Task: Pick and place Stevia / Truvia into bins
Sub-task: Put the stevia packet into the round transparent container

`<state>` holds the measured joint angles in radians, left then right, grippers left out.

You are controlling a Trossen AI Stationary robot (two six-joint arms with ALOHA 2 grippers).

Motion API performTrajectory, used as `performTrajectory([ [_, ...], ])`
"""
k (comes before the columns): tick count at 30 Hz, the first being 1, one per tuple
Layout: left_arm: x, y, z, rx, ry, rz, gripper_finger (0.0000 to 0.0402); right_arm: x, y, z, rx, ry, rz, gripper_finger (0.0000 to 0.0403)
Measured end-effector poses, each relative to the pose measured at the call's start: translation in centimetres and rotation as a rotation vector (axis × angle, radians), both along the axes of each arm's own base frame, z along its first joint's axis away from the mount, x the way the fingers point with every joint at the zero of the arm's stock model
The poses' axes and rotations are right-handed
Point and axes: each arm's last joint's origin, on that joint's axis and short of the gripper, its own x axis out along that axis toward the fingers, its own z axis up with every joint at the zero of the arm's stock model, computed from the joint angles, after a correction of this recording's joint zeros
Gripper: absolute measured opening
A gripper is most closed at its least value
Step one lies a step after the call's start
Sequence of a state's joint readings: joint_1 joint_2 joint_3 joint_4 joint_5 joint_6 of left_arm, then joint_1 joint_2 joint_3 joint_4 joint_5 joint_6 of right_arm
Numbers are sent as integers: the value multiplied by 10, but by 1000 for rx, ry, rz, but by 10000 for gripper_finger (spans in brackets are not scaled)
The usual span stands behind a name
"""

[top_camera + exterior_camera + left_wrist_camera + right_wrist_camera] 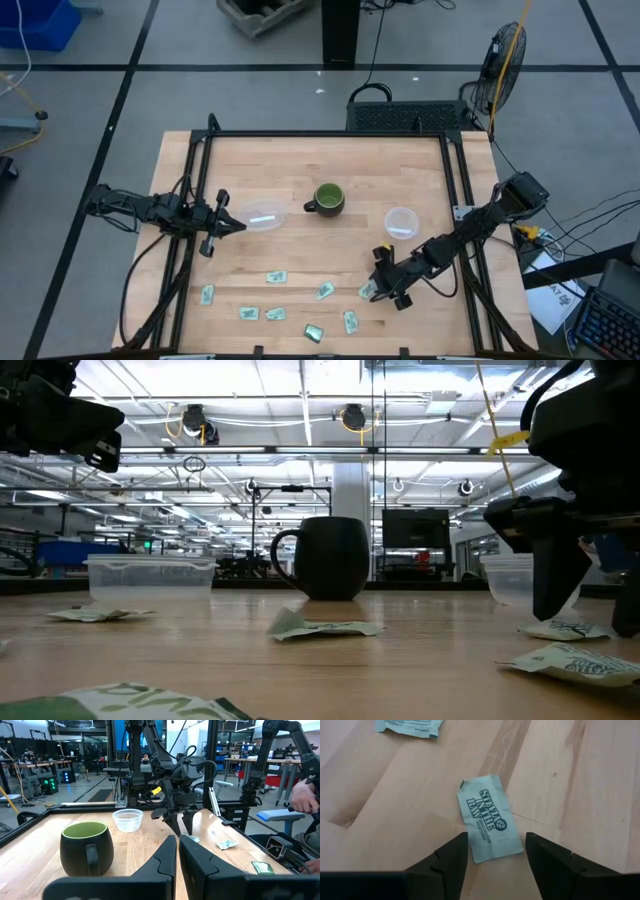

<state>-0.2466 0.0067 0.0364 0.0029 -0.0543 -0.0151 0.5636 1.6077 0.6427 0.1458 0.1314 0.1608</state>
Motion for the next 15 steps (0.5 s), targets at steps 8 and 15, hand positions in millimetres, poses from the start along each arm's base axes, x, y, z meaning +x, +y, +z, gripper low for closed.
performTrajectory([
  [8,0,0,0,0,0,0,26,0,0,0,-2,0,9,144],
  [15,0,0,0,0,0,0,26,0,0,0,-9,-9,18,102],
])
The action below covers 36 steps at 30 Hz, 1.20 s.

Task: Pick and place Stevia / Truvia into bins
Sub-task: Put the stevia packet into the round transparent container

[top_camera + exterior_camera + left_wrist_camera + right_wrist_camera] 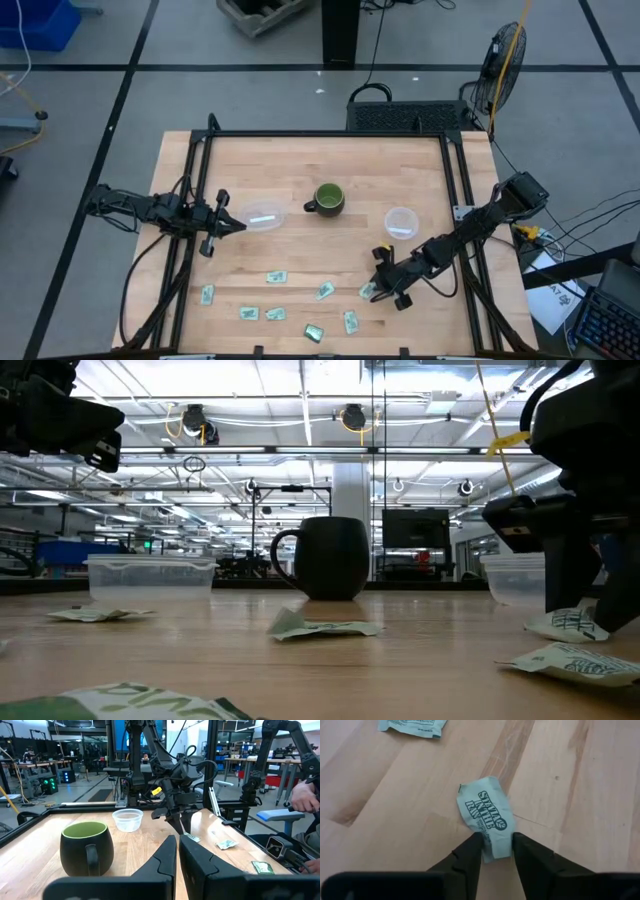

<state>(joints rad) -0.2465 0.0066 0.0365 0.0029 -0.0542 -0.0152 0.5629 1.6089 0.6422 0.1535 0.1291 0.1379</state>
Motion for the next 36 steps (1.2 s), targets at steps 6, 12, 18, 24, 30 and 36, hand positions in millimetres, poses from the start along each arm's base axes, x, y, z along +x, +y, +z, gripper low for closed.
performTrajectory([
  [6,0,0,0,0,0,0,26,2,-1,1,-10,-25,10,76],
  [12,0,0,0,0,0,0,26,7,-3,5,3,-65,7,59],
  [18,0,0,0,0,0,0,26,9,-10,22,16,-131,1,45],
  [24,0,0,0,0,0,0,26,2,-22,47,19,-167,-38,34],
  [30,0,0,0,0,0,0,26,-17,-40,70,-86,-197,-238,21],
  [36,0,0,0,0,0,0,26,-39,-58,87,-116,-214,-496,7],
])
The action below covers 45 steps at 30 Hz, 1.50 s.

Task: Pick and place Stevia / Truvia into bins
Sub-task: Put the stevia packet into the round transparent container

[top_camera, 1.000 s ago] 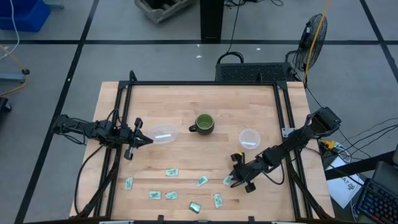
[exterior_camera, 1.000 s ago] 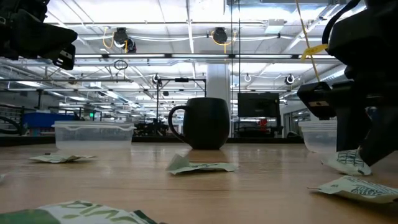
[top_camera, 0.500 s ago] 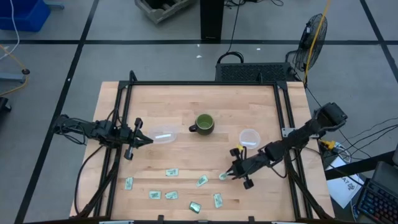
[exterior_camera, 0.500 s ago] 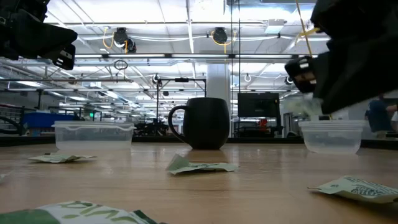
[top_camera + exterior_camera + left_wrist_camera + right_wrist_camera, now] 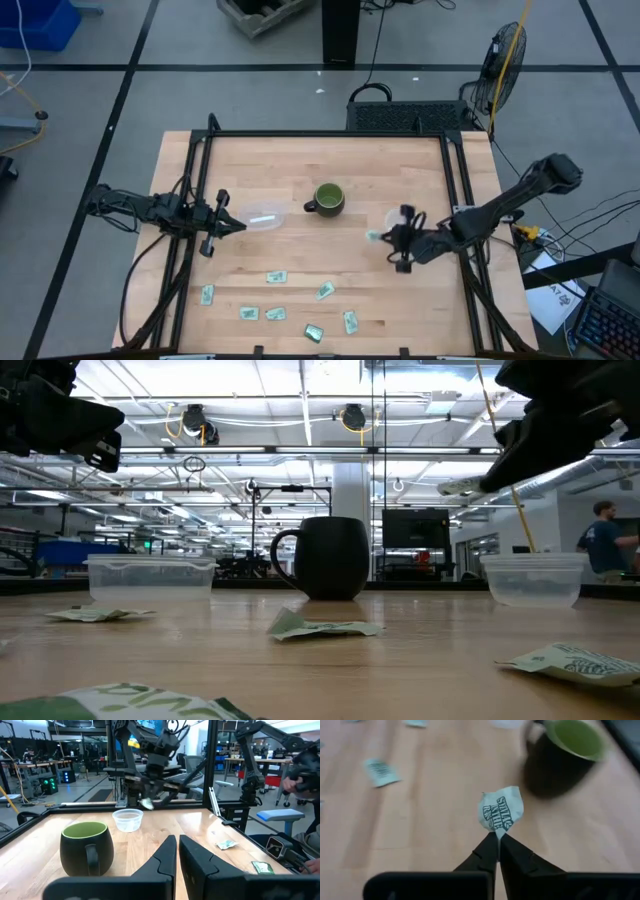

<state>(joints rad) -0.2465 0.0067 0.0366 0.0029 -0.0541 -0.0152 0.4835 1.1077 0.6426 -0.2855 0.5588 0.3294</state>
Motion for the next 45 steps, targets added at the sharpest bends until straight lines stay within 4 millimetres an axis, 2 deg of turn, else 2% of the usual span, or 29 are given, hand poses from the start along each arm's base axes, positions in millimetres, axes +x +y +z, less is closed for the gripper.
performTrajectory([
  [5,0,0,0,0,0,0,26,-16,-11,3,58,7,-184,2],
  [11,0,0,0,0,0,0,26,-29,-17,-3,152,66,-361,1],
  [18,0,0,0,0,0,0,26,-36,-22,-11,111,137,-460,19],
  [33,0,0,0,0,0,0,26,-36,-22,-13,95,149,-465,114],
  [40,0,0,0,0,0,0,26,-35,-22,-13,79,129,-462,134],
  [45,0,0,0,0,0,0,26,-26,-17,-9,78,79,-381,137],
])
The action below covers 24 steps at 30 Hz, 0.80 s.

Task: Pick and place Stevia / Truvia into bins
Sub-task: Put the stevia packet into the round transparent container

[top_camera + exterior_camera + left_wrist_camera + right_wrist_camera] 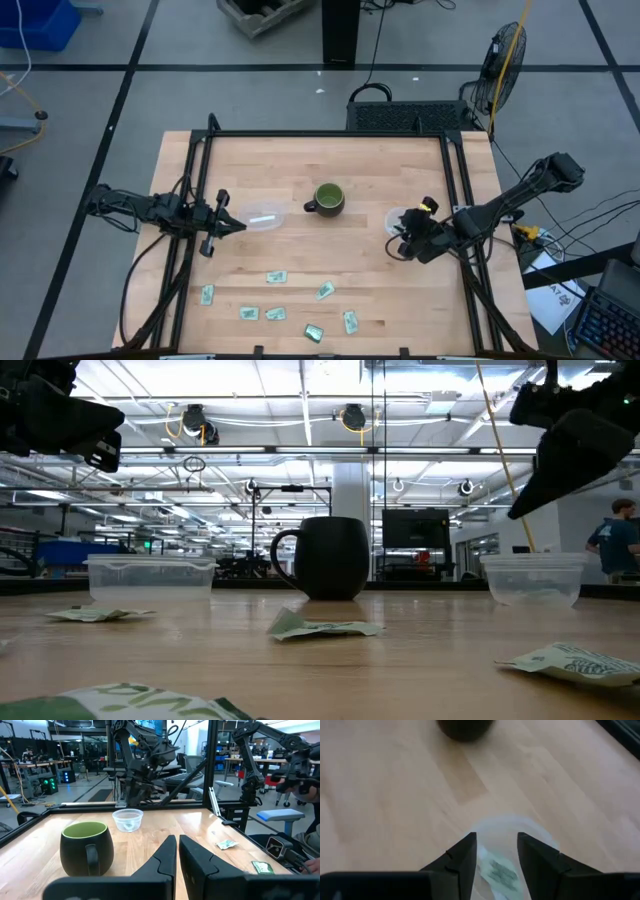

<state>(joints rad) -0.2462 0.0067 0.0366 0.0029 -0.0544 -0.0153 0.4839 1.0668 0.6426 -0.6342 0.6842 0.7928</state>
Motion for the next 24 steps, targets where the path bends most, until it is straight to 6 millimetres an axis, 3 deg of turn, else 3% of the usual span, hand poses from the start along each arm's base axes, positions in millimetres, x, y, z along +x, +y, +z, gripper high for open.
performTrajectory([
  [5,0,0,0,0,0,0,26,17,11,10,13,-113,200,137],
  [9,0,0,0,0,0,-1,26,33,25,10,136,-239,394,137],
  [18,0,0,0,0,0,0,26,64,61,-36,192,-219,735,137],
  [24,0,0,0,0,1,-1,26,74,80,-61,142,-243,826,137],
])
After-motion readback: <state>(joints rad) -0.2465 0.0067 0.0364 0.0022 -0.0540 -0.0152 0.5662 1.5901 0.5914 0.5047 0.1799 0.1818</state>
